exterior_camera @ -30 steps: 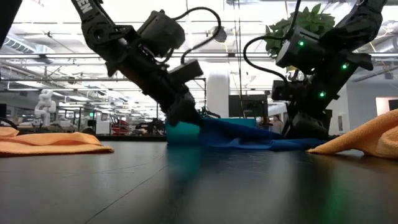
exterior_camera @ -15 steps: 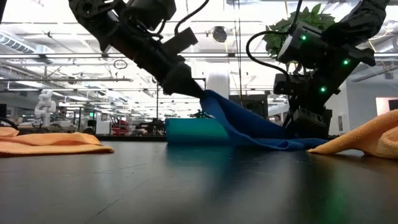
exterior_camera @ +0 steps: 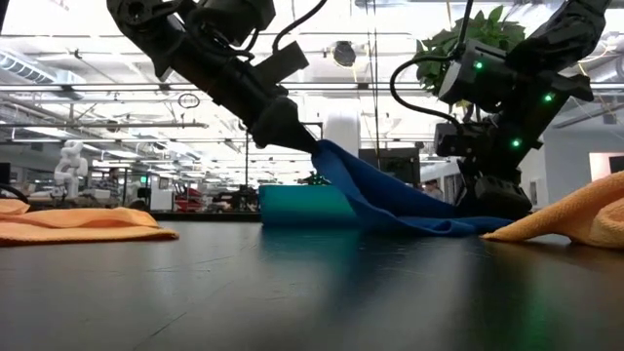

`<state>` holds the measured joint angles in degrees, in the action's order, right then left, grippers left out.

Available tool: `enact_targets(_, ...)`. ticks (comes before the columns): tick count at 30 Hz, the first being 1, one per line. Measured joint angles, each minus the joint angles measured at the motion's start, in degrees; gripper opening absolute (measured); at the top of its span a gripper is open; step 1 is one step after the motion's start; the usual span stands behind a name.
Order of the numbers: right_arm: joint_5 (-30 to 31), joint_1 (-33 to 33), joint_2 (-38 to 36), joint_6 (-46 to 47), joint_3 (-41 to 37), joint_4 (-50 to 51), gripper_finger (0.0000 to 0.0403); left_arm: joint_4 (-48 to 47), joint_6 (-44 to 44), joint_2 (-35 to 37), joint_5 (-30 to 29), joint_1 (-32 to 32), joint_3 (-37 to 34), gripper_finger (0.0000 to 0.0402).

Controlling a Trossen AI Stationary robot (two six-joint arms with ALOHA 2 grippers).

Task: Fold microfiber towels
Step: Fold the blue microfiber towel

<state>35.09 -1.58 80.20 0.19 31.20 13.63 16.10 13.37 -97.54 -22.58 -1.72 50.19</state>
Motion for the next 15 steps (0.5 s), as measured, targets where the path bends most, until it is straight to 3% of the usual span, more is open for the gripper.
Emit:
enact_targets(2, -1.76, -0.37, 0.0, -0.43, 0.0, -0.03, 0.0007, -0.07, -0.07, 0.0, -0.01, 0.02, 0.0, 0.0002)
enact_targets(7, -2.3, -0.77, -0.24, -1.18, 0.02, 0.22, 0.0002, -0.75, 0.06, 0.0, -0.01, 0.02, 0.0, 0.0002)
enact_targets(15, -2.39, 2.45, -10.35, 2.41, 5.38, 9.64, 0.0001, -12.63, 0.01, 8.7, -2.61, -0.95, -0.08, 0.0002)
